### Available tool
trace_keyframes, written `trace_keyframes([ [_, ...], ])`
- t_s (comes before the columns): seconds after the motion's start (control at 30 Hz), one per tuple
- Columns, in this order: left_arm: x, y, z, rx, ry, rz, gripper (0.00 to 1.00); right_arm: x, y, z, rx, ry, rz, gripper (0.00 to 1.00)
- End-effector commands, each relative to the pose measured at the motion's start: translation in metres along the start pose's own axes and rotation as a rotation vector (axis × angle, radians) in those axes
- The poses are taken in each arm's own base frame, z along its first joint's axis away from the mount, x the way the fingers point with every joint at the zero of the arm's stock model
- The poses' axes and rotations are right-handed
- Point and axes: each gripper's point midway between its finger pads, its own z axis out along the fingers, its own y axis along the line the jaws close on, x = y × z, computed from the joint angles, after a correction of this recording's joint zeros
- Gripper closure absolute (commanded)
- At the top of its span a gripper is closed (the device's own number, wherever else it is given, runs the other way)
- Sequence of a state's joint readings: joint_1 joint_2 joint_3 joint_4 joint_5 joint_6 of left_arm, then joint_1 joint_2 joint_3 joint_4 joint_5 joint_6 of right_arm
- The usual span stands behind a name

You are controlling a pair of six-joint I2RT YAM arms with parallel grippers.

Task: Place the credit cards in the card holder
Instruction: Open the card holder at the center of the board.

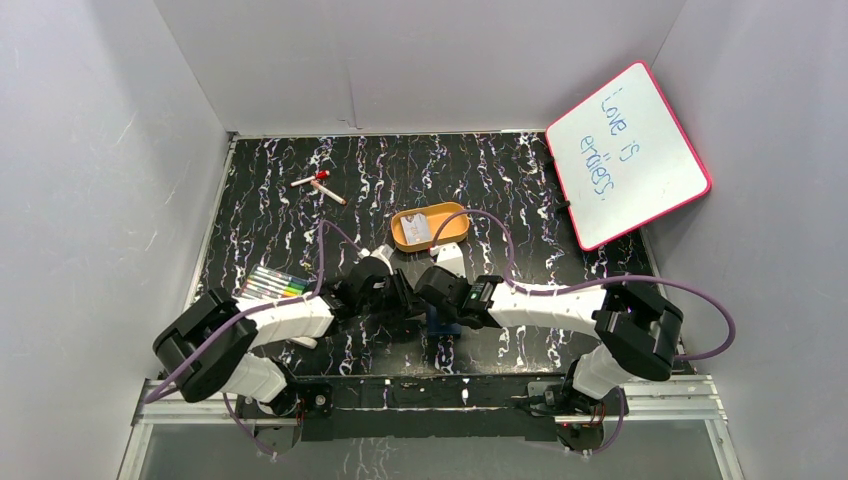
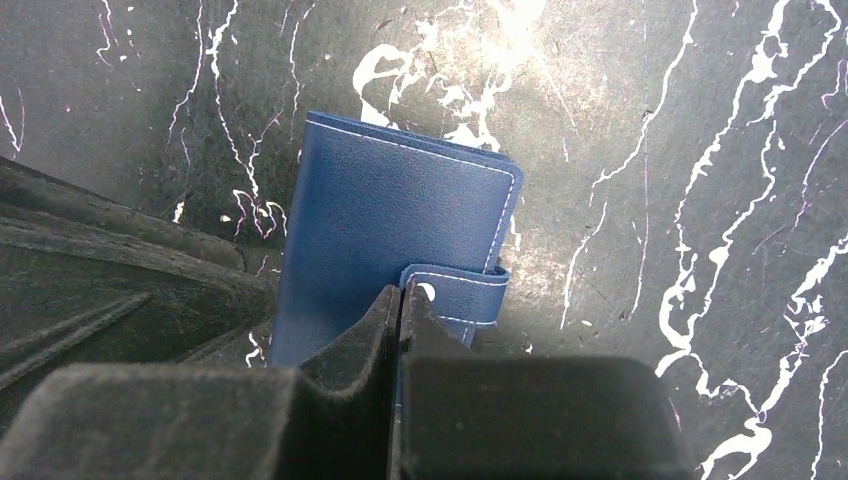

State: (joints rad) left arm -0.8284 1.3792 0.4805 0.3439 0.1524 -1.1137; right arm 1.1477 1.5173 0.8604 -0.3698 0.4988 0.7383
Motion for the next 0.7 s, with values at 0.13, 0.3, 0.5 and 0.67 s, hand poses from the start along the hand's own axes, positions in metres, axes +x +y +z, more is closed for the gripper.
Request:
trace_keyframes([
  [0.13,-0.001,-0.028,0.006,0.089,0.027,-0.014,0.74,-0.006,-0.003,-0.008,0.012,-0.014,0.007,1.0],
  [0.3,-0.002,-0.032,0.011,0.107,0.032,-0.025,0.75,-0.005,-0.004,-0.008,0.011,-0.014,0.007,1.0],
  [0.5,0.002,-0.026,0.024,0.089,0.059,-0.051,0.84,-0.005,-0.003,-0.009,0.005,-0.014,0.008,1.0],
  [0.67,0.012,-0.002,0.036,0.023,0.086,-0.089,1.0,-0.006,-0.003,-0.011,0.0,-0.015,0.009,1.0],
])
